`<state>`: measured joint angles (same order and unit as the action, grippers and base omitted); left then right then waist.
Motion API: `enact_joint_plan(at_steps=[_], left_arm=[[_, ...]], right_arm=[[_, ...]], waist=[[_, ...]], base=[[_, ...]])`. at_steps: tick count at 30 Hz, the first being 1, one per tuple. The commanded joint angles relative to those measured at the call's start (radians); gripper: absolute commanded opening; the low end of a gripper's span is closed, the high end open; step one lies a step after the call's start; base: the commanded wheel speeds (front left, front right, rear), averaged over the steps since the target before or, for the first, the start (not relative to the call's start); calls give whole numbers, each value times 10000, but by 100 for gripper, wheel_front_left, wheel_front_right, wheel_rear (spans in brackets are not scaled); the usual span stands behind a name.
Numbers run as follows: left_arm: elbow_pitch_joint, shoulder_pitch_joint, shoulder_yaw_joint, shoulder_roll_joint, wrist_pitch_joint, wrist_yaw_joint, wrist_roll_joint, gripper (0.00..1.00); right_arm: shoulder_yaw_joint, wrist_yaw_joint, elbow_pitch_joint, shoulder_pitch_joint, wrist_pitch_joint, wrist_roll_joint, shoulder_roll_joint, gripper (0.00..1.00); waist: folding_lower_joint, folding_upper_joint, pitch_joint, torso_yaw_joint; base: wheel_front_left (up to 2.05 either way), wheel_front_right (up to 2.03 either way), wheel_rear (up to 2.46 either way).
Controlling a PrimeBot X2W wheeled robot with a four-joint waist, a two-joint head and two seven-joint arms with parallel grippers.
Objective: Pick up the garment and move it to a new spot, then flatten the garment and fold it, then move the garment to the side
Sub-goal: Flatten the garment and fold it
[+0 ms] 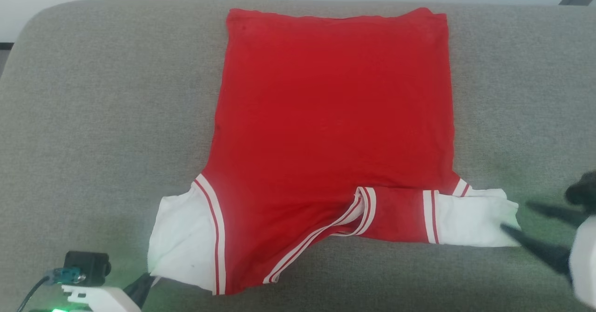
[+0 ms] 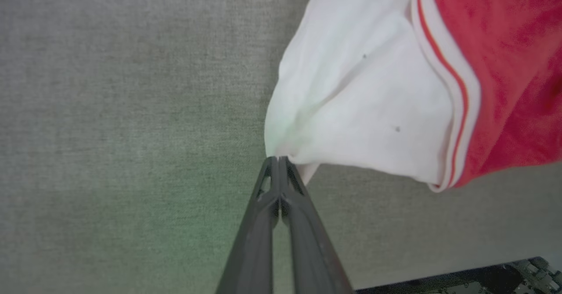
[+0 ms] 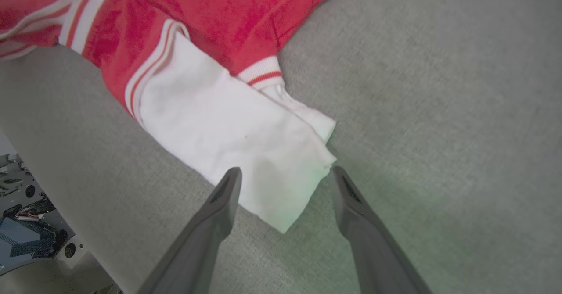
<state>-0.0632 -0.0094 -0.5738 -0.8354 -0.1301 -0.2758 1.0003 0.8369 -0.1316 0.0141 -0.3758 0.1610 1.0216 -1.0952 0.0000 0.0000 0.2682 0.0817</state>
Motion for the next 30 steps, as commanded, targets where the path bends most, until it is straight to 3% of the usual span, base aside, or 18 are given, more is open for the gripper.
enact_joint_plan(at_steps=[1, 6, 15, 21, 30], left_arm=[[-58, -206, -39, 85, 0, 66, -82, 0], [-126, -464, -186, 239, -20, 92, -274, 0], [130, -1426, -655, 863, -150, 519, -675, 0], [563, -2287, -997, 1472, -203, 946, -975, 0], [1279, -3133, -1382, 2222, -127, 1496, -1139, 0]], right_arm=[[-298, 17, 296, -195, 128, 8, -164, 100], [-1822, 17, 87, -748, 652, -385, 83, 100], [-4317, 16, -2703, -3272, 1490, -3010, 3179, 100], [-4811, 17, -5034, -5293, 2150, -4456, 4746, 100], [-5351, 17, -8295, -7565, 3262, -5915, 5610, 100]], waist=[[0, 0, -1, 53], [0, 0, 108, 231], [0, 0, 853, 908], [0, 0, 1490, 1532], [0, 0, 2211, 2352]], base=[[0, 0, 0], [0, 0, 0], [0, 0, 0], [0, 0, 0], [0, 0, 0]])
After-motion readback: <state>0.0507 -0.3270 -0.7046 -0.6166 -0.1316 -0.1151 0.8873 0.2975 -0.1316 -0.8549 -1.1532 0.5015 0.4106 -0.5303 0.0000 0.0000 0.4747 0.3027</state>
